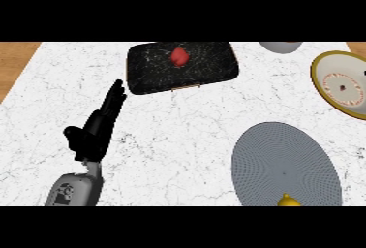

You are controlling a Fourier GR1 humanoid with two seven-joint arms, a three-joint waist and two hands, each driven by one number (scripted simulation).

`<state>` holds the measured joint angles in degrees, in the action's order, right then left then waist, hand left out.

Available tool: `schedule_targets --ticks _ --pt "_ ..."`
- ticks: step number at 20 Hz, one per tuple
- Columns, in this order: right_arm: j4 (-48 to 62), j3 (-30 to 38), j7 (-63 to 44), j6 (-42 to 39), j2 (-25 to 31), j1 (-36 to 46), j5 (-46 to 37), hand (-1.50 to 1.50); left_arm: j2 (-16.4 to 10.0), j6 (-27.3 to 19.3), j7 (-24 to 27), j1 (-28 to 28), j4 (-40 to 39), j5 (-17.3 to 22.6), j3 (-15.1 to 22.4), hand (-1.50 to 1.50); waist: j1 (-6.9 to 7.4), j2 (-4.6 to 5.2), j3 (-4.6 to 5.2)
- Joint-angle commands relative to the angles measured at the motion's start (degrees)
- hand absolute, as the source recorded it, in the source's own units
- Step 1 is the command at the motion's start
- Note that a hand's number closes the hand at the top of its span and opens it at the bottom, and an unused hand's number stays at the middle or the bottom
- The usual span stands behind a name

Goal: Pick the can from the placemat and place it in the bowl

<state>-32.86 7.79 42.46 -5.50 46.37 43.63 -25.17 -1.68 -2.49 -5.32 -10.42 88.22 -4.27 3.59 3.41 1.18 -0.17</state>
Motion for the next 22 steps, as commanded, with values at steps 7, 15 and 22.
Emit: schedule_targets --ticks 7,15,22 --pt "18.5 -2.3 5.4 -3.7 -1.4 3.2 -5.1 -1.50 0.5 0.3 0.6 -0.3 -0.1 -0.5 1.0 0.00 0.88 0.57 -0.14" --pt "22.6 0.5 15.9 -15.6 0.1 5.5 -1.9 -1.50 -0.3 0.9 1.3 -0.1 0.3 0.3 0.1 0.00 1.04 0.69 -0.28" --pt "24.7 7.2 14.4 -18.7 2.3 8.6 4.9 -1.50 0.1 0.6 -1.0 -1.1 0.6 0.8 -0.3 0.00 0.50 0.55 -0.28"
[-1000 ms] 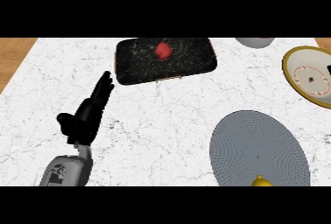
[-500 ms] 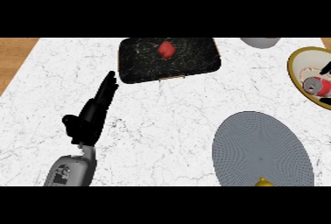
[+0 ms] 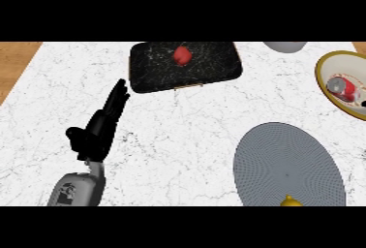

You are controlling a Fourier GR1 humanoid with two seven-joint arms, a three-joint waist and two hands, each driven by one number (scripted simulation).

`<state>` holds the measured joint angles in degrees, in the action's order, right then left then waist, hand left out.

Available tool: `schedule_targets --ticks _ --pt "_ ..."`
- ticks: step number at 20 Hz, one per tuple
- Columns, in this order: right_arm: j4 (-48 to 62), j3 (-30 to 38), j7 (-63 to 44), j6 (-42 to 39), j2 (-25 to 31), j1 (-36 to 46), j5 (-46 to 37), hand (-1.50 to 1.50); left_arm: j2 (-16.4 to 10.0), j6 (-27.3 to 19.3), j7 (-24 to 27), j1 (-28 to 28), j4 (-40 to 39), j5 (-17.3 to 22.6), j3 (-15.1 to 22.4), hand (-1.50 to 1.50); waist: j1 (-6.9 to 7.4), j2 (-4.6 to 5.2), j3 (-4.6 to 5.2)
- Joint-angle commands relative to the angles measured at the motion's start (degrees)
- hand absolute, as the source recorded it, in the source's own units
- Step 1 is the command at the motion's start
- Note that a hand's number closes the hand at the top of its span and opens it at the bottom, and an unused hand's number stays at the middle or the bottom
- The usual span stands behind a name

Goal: Pick the can from the placemat and place it in the bowl

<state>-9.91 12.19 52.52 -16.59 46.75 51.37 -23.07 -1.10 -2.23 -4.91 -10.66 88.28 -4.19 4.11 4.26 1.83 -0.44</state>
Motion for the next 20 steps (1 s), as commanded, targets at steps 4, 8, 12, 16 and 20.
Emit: schedule_targets --ticks 4,8,12,16,20 --pt "4.0 4.6 0.1 -13.5 4.5 1.8 5.1 -1.50 0.0 -0.7 -0.8 -0.8 -0.3 -0.8 0.0 0.00 -0.75 -0.13 0.04" --pt "4.8 5.9 -0.9 -19.7 7.1 0.9 6.8 -1.50 -0.3 -1.5 0.1 0.3 0.5 -1.0 -0.7 0.00 -0.76 -0.15 -0.06" --pt "4.9 6.5 -1.8 -24.2 7.9 -0.8 7.9 -1.50 0.1 -0.7 0.0 -0.8 -0.6 -0.1 -0.8 0.00 -1.25 0.17 -0.22" --pt "3.8 7.1 -3.1 -27.0 8.7 -1.3 9.0 -1.50 0.2 -0.3 -0.8 0.1 0.4 0.4 -0.7 0.00 -0.83 0.08 -0.34" --pt "2.3 7.0 -3.6 -28.1 7.7 -2.9 9.6 -1.50 -0.9 0.1 0.0 -1.1 -0.7 0.5 -1.6 0.00 -1.04 0.39 -0.41"
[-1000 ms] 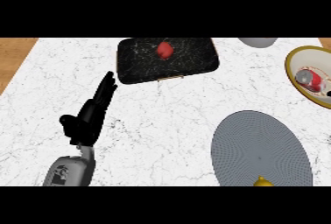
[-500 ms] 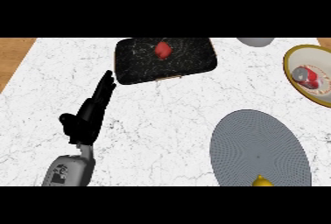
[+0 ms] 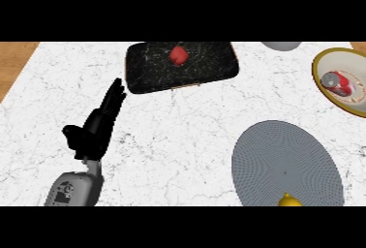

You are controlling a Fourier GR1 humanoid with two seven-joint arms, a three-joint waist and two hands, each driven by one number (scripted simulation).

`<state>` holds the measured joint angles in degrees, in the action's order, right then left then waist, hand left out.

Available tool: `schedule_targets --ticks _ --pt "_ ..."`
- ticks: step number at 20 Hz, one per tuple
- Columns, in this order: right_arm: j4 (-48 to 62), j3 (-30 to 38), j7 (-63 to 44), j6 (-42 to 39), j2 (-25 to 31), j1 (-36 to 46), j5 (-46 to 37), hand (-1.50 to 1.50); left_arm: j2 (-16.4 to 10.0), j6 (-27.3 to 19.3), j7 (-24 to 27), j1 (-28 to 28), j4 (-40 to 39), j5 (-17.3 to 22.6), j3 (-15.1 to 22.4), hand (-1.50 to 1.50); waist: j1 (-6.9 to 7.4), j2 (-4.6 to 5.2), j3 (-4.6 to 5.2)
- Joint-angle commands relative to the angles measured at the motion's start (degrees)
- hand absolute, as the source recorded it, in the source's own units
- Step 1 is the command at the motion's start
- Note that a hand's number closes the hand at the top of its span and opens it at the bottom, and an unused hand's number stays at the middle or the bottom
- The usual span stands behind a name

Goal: Pick the can from the placemat and place it in the bowl

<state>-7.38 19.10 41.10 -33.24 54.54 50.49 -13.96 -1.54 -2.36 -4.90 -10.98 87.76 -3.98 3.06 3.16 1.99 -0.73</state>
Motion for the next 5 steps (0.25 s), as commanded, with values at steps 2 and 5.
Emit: schedule_targets --ticks 2,5 --pt "-1.0 0.4 6.7 -13.8 1.4 -1.7 1.2 -1.50 0.3 0.3 0.8 0.7 0.1 0.2 0.2 0.00 0.10 0.00 -0.06" --pt "-2.5 -0.2 7.9 -14.5 1.7 -4.3 1.3 -1.50 -0.4 0.5 1.3 1.0 -0.5 0.7 -0.7 0.00 -0.59 -0.05 -0.07"
